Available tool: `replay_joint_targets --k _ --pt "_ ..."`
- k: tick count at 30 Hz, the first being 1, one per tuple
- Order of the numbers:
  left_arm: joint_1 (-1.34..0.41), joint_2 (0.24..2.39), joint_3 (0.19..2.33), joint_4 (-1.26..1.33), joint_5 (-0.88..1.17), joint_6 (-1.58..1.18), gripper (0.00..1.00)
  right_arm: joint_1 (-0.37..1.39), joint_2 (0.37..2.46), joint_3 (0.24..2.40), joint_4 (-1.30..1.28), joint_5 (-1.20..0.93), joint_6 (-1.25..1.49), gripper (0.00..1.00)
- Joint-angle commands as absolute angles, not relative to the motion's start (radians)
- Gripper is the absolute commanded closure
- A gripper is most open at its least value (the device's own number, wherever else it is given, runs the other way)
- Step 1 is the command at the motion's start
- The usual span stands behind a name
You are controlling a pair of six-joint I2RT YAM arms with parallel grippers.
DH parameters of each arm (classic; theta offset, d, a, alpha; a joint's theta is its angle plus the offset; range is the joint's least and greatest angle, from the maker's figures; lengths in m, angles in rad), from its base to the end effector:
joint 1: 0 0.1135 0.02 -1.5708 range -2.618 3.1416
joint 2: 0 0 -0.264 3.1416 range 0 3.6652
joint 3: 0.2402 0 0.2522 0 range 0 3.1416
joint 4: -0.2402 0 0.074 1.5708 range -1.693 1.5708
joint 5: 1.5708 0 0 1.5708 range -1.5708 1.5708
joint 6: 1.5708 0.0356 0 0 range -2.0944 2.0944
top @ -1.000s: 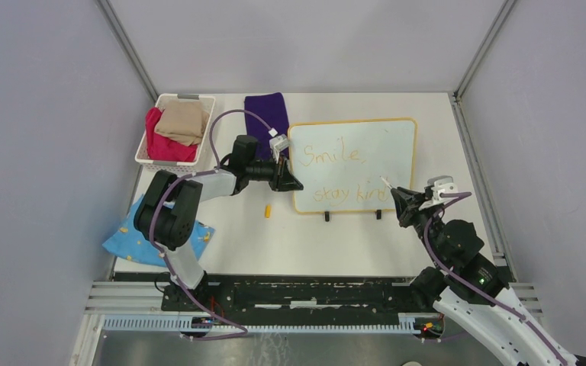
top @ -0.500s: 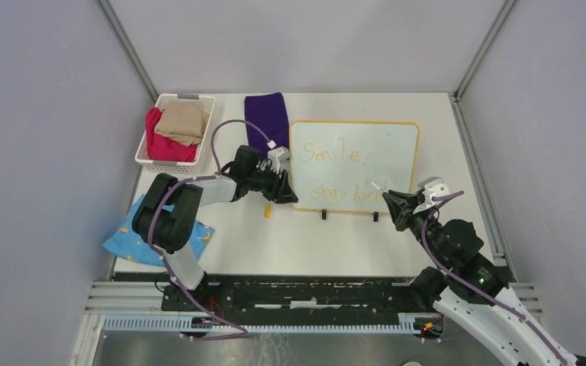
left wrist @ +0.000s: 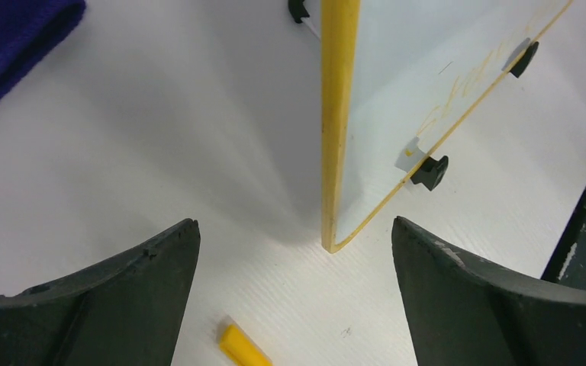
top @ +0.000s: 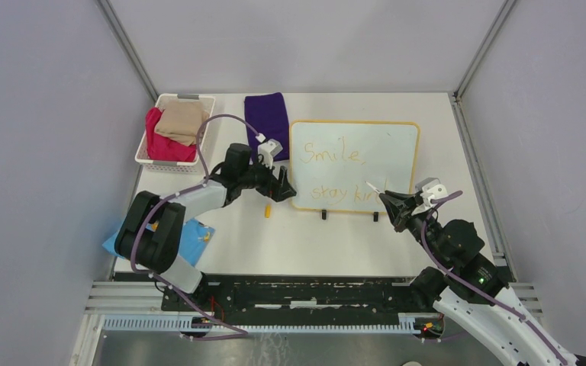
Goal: Write a sentence on the whiteboard
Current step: Move the whiteboard to the center of the board.
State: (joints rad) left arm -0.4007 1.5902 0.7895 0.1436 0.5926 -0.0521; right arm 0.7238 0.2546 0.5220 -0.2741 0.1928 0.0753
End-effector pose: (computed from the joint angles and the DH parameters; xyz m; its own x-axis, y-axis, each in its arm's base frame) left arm 0.2875 -0.1434 0.1801 -0.5997 0.2071 -0.7729 0.7005 0.6029 -0.3819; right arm 0.0748 0.0570 0.3019 -0.0431 0.0605 -0.9972 -0.5046 0.8602 0.0740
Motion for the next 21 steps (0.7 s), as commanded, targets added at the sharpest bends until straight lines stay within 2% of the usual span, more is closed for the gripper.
replay_joint_targets --k 1,15,21 --pt "-0.397 1.511 0.77 0.192 0.466 -0.07 0.0 0.722 0.261 0.547 -0.217 0.186 0.05 1.0" --pt "-0.397 1.438 0.814 0.128 0.235 -0.143 0.0 0.722 0.266 0.508 -0.169 0.19 0.057 1.0" --pt "-0.397 1.3 0.817 0.097 -0.008 -0.206 0.0 0.721 0.285 0.516 -0.146 0.188 0.04 1.0"
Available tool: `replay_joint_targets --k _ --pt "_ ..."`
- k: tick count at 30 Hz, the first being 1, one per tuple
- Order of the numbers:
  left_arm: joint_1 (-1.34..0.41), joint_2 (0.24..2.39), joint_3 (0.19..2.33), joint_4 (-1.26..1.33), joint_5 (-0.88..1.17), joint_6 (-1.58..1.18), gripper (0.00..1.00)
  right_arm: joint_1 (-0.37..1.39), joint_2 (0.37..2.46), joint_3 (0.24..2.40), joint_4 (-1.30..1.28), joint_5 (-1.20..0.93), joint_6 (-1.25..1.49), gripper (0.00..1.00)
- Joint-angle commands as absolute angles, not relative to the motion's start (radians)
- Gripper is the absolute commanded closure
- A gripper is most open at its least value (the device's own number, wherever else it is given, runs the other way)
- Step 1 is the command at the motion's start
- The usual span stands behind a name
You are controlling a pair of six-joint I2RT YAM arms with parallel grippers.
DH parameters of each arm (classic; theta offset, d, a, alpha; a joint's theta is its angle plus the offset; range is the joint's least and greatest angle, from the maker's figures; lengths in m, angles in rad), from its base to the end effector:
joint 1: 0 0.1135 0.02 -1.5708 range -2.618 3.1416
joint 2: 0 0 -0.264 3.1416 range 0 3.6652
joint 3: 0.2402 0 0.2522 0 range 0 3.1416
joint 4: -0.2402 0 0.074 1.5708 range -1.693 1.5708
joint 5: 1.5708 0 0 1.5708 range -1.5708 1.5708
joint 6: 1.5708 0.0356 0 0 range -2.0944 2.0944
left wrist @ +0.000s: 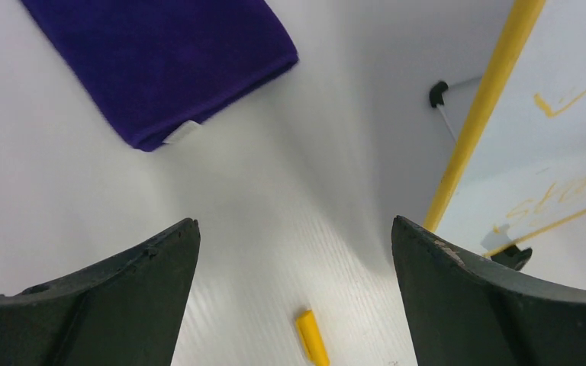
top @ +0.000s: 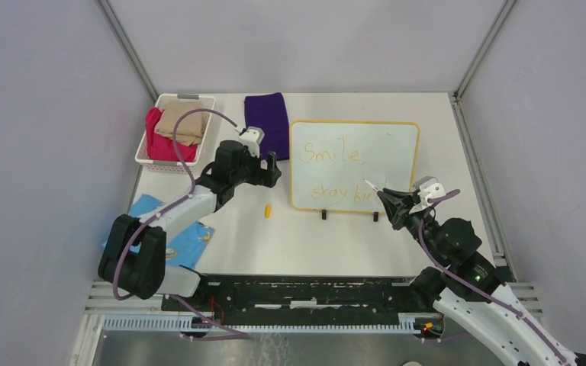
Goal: Write a sentence on the whiteboard
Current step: Move the whiteboard to the center of the board.
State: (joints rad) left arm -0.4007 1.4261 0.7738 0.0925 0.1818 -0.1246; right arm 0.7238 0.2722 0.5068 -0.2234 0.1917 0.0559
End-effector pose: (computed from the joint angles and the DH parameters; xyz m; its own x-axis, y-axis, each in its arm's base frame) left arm 0.2787 -0.1251 0.2158 -0.5504 0.1004 -0.8289 0.4599 0.8650 -0.2006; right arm 0.0786 0.0605 0.3010 -0.0200 0.0556 -0.9983 -0.5070 0.8600 0.0580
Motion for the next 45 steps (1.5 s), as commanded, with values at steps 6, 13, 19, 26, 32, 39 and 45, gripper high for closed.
replay_joint_targets --k 6,13,19,26,32,39,45 --pt "-0.397 1.057 0.777 0.058 -0.25 -0.328 0.0 0.722 0.32 0.531 -0.113 0.182 0.017 1.0" --pt "-0.401 0.798 0.655 0.057 -0.342 -0.437 0.02 0.722 0.369 0.521 -0.018 0.214 0.014 1.0" --pt "-0.495 0.815 0.689 -0.02 -0.297 -0.486 0.0 0.722 0.441 0.516 0.025 0.227 0.074 1.0" --pt "-0.726 0.897 0.712 -0.096 -0.306 -0.447 0.0 0.722 0.451 0.523 0.003 0.252 0.141 1.0" --pt "-0.839 0.976 0.693 -0.041 -0.174 -0.374 0.0 0.722 0.42 0.524 -0.059 0.213 0.169 1.0" --pt "-0.885 1.126 0.721 -0.006 -0.043 -0.382 0.08 0.722 0.357 0.515 -0.098 0.149 0.15 1.0" --pt "-0.886 1.191 0.738 0.029 -0.019 -0.399 0.15 0.722 0.362 0.547 -0.091 0.171 0.084 1.0"
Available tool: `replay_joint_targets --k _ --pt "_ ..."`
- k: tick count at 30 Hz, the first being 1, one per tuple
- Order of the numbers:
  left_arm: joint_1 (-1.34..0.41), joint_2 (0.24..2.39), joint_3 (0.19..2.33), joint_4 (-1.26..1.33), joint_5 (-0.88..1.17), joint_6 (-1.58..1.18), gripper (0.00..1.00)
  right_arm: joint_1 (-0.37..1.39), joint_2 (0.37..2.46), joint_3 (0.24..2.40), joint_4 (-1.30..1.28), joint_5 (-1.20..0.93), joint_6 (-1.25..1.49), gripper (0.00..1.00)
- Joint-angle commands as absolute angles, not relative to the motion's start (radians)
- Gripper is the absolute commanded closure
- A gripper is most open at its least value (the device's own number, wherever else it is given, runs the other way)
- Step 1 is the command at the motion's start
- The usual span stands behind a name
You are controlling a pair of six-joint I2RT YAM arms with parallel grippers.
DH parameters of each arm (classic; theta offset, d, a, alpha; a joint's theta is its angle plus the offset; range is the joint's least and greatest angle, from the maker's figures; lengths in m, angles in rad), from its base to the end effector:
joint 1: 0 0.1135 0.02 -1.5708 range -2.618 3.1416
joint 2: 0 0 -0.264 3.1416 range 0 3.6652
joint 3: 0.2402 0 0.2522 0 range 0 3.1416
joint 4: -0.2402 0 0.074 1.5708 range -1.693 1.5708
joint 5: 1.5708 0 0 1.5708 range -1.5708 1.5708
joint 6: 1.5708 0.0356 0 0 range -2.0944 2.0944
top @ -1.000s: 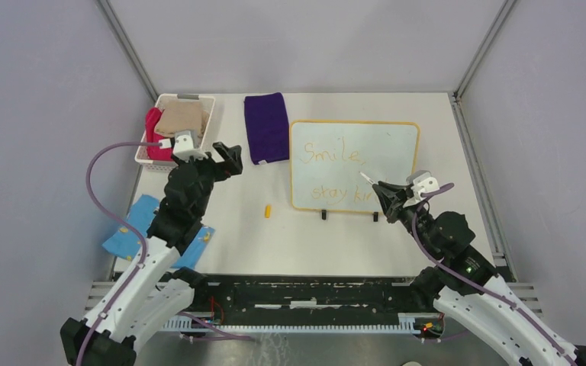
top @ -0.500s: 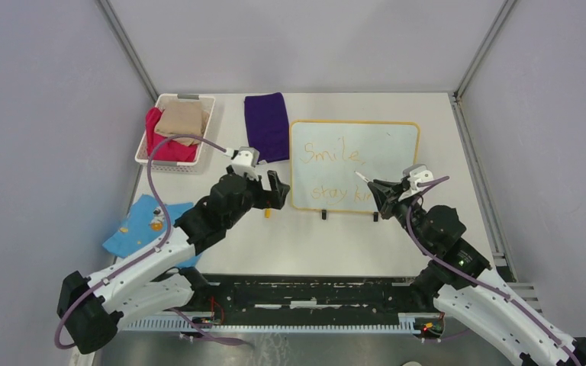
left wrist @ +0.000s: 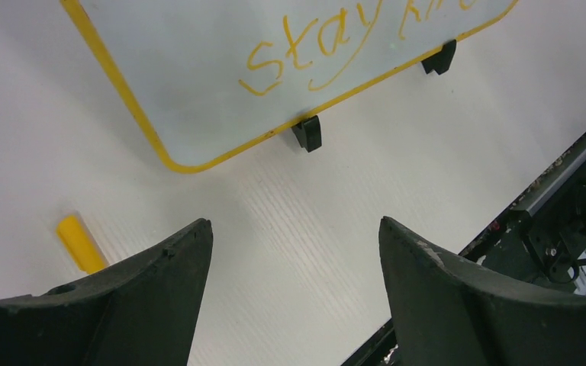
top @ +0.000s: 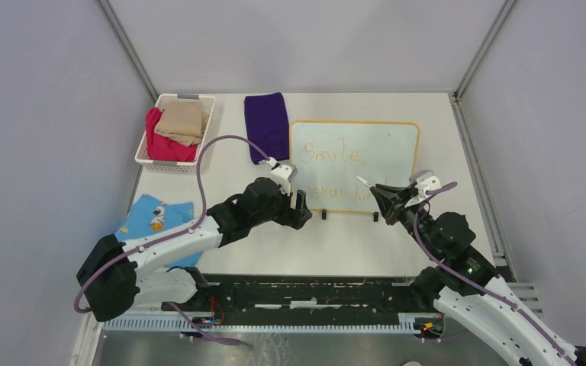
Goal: Write a sentence on the whiteboard
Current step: Move the whiteboard to the center of the board.
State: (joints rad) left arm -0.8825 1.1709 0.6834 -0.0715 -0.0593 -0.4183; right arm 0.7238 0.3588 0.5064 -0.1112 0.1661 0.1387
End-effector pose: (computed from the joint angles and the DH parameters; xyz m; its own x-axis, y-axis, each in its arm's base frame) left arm 0.1634 -0.1953 0.2368 -0.6080 0.1009 -0.7875 0.5385 0.7813 -0.3157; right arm 0.0903 0.0720 0.3055 -0.0462 0.1412 -0.9889 -0.5280 0.8369 0.1441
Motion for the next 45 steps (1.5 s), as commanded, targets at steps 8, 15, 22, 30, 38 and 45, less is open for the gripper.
replay_joint_targets --k 8,15,22,30,38,45 --pt "-0.997 1.353 0.759 0.119 -0.148 -0.442 0.27 0.722 0.331 0.529 -0.04 0.25 0.024 1.0" --pt "-1.109 1.545 0.855 0.101 -0.355 -0.538 0.32 0.721 0.292 0.579 -0.085 0.21 0.026 1.0" --pt "-1.144 1.623 0.865 0.106 -0.472 -0.625 0.36 0.721 0.223 0.626 -0.153 0.228 0.015 1.0" --pt "-1.158 1.693 0.904 0.09 -0.548 -0.628 0.41 0.721 0.222 0.667 -0.168 0.228 -0.024 1.0" --pt "-1.158 1.777 0.968 0.075 -0.574 -0.637 0.46 0.721 0.222 0.687 -0.158 0.201 -0.023 1.0" --pt "-1.157 1.839 1.009 0.082 -0.618 -0.64 0.53 0.721 0.229 0.701 -0.165 0.198 -0.034 1.0"
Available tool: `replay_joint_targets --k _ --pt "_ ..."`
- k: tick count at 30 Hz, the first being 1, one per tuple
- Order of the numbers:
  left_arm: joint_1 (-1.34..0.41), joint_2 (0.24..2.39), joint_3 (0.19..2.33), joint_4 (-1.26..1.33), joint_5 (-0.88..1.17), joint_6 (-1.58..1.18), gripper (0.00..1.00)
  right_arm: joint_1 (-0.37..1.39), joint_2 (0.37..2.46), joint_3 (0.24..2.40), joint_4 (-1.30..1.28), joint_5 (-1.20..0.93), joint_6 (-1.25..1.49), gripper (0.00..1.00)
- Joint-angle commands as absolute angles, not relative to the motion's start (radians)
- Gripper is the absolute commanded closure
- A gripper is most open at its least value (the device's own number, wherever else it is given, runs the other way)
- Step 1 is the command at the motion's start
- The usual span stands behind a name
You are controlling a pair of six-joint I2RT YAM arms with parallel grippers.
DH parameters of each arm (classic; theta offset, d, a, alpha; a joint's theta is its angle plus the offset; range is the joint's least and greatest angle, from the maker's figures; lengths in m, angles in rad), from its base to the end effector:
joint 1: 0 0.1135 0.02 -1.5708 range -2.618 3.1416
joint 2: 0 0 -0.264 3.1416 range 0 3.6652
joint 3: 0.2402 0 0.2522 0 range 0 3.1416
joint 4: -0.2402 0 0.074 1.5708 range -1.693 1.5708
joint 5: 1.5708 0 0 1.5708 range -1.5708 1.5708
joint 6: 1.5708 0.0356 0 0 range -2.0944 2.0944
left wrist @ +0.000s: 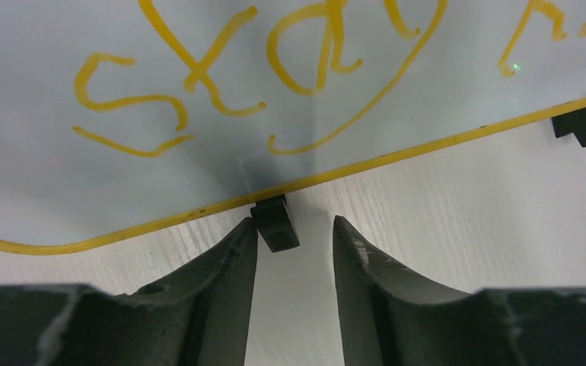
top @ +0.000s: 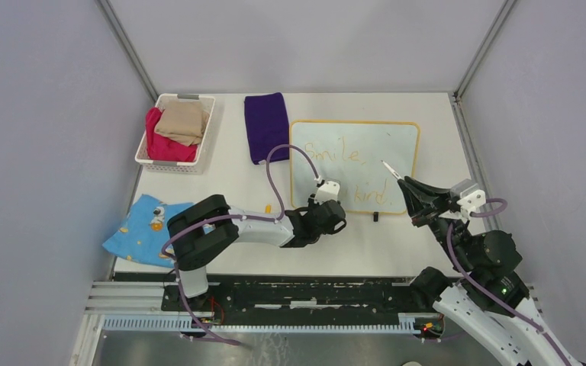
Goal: Write a sentence on the whiteboard
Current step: Move the whiteboard to the center of the board.
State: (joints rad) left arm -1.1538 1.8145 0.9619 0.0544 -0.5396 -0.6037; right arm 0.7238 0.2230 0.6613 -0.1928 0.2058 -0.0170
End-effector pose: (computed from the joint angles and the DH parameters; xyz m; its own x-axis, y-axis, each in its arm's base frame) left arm 0.1638 -0.3245 0.1499 -0.6016 0.1556 -0.7835 0.3615 0.9277 -0.0934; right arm 0.0531 0.0372 0.3566 0.1906 0.1462 -0.9707 -0.4966 0.8674 0.0332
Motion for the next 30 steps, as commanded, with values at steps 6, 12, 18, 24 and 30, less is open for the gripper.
replay_joint_targets --k 6,12,18,24,30 --pt "-1.157 1.893 1.035 0.084 -0.64 -0.657 0.67 0.722 0.234 0.704 -0.158 0.189 -0.028 1.0" --pt "-1.157 1.92 1.062 0.064 -0.676 -0.69 0.8 0.721 0.229 0.692 -0.16 0.193 -0.021 1.0" --pt "-1.154 1.958 1.111 0.013 -0.729 -0.736 0.95 0.722 0.231 0.68 -0.159 0.198 -0.014 1.0" --pt "-1.127 1.966 1.109 0.005 -0.781 -0.834 0.98 0.722 0.237 0.678 -0.16 0.2 -0.008 1.0" --pt "-1.073 1.982 1.104 -0.03 -0.762 -0.942 0.98 0.721 0.241 0.668 -0.154 0.199 -0.002 1.0"
